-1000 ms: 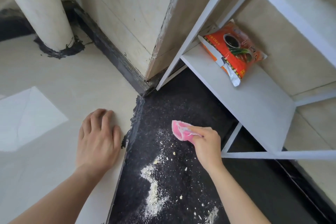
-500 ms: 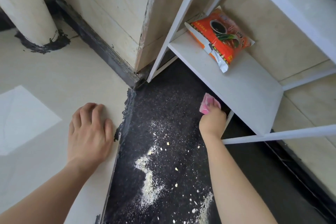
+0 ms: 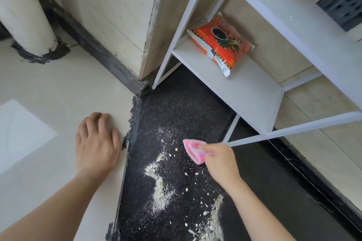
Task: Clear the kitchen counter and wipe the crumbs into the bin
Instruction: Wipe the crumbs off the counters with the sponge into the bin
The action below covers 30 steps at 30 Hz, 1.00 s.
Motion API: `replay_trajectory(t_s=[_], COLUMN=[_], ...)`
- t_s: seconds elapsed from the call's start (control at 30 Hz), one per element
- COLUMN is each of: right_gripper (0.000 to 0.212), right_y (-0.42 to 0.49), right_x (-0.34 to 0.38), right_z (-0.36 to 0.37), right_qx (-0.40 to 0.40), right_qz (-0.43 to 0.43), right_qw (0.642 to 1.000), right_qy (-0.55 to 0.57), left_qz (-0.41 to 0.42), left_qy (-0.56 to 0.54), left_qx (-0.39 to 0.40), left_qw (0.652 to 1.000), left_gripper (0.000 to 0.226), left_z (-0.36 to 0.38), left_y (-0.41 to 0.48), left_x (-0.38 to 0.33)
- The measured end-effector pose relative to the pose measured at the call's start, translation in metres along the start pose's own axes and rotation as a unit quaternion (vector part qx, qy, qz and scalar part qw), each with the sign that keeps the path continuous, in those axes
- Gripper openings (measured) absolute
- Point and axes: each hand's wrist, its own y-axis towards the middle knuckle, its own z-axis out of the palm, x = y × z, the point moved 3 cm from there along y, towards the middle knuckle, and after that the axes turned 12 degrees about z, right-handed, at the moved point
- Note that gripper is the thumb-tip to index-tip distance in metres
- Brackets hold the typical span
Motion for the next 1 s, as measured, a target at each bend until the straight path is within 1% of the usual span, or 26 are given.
replay_trajectory(t_s=[0.1,0.13,0.17,0.23,0.3,0.33,0.37,0.43,0.5,0.6,0.63,0.7,0.77,0.8,0.83,0.9,0.93,0.97,1.0], right_gripper=[0.029,0.023,0.022,0.024,0.037,0.046,0.055,0.07,0.074,0.068,0.066,0.062,0.06,0.061,0.061,0.057,0.051,0.044,0.037], right_y=[0.04,0.056,0.074,0.106,0.122,0.121,0.116,0.097,0.073,0.039,0.028,0.01,-0.007,-0.017,-0.026,-0.033,-0.031,-0.024,-0.012], right_x=[0.044,0.06,0.076,0.098,0.11,0.114,0.116,0.111,0.095,0.065,0.053,0.027,0.0,-0.011,-0.016,-0.014,-0.008,0.002,0.011], right_z=[-0.025,-0.03,-0.03,-0.02,-0.001,0.01,0.02,0.039,0.051,0.055,0.055,0.055,0.053,0.048,0.039,0.02,0.011,0.005,0.001], right_qx=[-0.096,-0.113,-0.118,-0.103,-0.085,-0.08,-0.069,-0.016,0.029,0.068,0.091,0.142,0.199,0.233,0.268,0.31,0.309,0.287,0.244], right_qz=[-0.07,-0.087,-0.097,-0.092,-0.075,-0.088,-0.119,-0.18,-0.21,-0.277,-0.284,-0.271,-0.226,-0.196,-0.17,-0.139,-0.133,-0.133,-0.136], right_qw=[0.993,0.989,0.987,0.99,0.993,0.992,0.99,0.984,0.977,0.958,0.954,0.952,0.953,0.952,0.947,0.92,0.91,0.91,0.92], right_qy=[0.021,0.036,0.043,0.024,-0.024,-0.036,-0.03,0.008,0.023,-0.002,-0.008,-0.024,-0.031,-0.002,0.055,0.195,0.241,0.266,0.274], left_qz=[0.006,0.008,0.008,0.006,0.005,0.005,0.005,0.004,0.006,0.0,-0.005,-0.003,0.023,0.042,0.058,0.076,0.079,0.082,0.085], left_qy=[0.006,0.008,0.009,0.011,0.012,0.013,0.013,0.011,0.007,-0.009,-0.018,-0.038,-0.055,-0.058,-0.055,-0.041,-0.033,-0.026,-0.02], left_qx=[-0.001,-0.001,-0.001,0.0,-0.003,-0.004,-0.003,-0.002,0.001,0.009,0.012,0.016,0.025,0.034,0.046,0.067,0.075,0.084,0.09], left_qw=[1.0,1.0,1.0,1.0,1.0,1.0,1.0,1.0,1.0,1.0,1.0,0.999,0.998,0.997,0.996,0.994,0.994,0.993,0.992], left_gripper=[0.044,0.043,0.043,0.044,0.043,0.042,0.042,0.041,0.041,0.043,0.045,0.048,0.051,0.053,0.056,0.059,0.06,0.061,0.061], left_z=[0.001,0.001,0.001,0.003,0.003,0.004,0.004,0.005,0.005,0.005,0.004,0.002,-0.002,-0.006,-0.008,-0.012,-0.013,-0.013,-0.013], left_y=[0.0,0.0,0.0,0.001,0.001,0.001,0.001,0.001,0.0,0.001,0.0,0.0,-0.006,-0.013,-0.022,-0.046,-0.06,-0.073,-0.084], left_x=[0.001,0.001,0.002,0.002,0.002,0.002,0.002,0.003,0.003,0.004,0.004,0.003,0.002,0.001,0.001,0.001,-0.001,-0.003,-0.006])
